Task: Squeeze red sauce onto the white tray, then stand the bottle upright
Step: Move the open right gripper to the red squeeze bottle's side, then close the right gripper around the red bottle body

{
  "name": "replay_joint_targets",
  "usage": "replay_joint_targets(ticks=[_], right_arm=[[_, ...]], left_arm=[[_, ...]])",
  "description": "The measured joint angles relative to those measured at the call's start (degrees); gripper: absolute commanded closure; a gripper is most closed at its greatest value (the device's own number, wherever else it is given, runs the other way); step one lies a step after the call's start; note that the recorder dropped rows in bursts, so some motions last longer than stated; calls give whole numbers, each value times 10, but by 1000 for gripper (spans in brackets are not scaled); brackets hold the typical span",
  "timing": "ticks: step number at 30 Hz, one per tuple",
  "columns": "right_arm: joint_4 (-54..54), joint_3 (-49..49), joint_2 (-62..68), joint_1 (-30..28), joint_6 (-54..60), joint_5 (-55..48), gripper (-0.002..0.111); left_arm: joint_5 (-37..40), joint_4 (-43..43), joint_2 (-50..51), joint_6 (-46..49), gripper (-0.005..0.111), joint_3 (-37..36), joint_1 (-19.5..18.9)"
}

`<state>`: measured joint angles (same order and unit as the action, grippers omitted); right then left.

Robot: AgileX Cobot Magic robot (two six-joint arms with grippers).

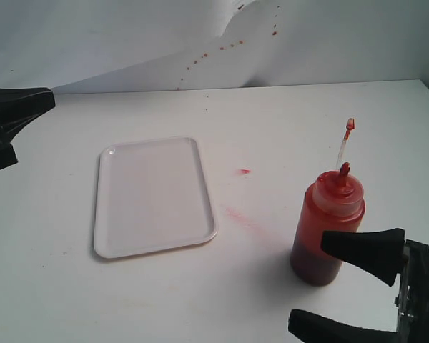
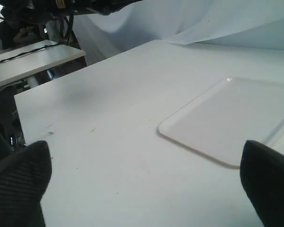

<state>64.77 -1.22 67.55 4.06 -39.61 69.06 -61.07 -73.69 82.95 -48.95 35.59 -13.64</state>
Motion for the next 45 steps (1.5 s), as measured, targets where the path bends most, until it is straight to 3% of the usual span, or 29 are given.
replay_joint_targets(ticks=[3,9,14,22,33,45], right_arm=[[-14,0,0,0,-8,-57,3],[-139,0,0,0,-9,-289,3],[-219,0,0,0,44,-342,3],[-309,-1,0,0,182,-315,3],[-296,-64,125,0,206,-299,3],[-246,-139,303,0,209,-120,3]], left_arm=[[0,0,0,0,107,0,0],[0,0,0,0,107,0,0],[0,0,0,0,107,0,0],[1,0,0,0,107,0,0],[1,0,0,0,107,0,0],[1,0,0,1,107,0,0]])
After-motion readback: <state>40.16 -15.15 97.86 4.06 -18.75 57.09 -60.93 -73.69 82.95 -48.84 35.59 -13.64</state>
